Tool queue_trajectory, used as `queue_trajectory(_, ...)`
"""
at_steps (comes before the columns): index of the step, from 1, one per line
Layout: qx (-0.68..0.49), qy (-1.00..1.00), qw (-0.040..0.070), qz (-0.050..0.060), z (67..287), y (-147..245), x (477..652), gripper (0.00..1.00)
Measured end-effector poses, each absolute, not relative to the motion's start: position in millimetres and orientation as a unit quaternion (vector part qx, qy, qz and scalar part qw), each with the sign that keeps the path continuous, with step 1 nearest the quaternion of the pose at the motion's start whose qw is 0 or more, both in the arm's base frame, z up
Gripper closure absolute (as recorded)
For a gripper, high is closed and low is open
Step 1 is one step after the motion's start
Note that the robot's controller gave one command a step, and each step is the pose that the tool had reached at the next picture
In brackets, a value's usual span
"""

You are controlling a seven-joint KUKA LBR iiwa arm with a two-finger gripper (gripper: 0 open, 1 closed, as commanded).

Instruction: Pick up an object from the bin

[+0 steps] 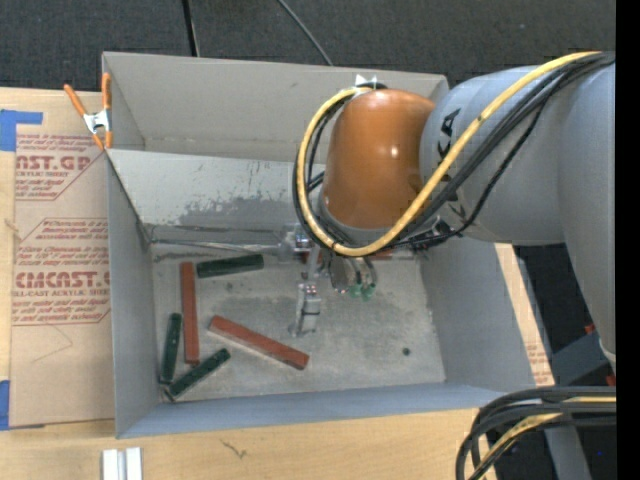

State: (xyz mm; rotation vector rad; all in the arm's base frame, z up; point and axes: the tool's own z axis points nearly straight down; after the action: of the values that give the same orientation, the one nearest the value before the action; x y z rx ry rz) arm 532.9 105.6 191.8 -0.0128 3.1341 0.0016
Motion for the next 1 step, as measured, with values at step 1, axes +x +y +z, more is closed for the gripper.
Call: queue_trajectory(1, -0.075, 0.997, 0.003, 0.0, 135.1, 97.7, 524.6, 0.0)
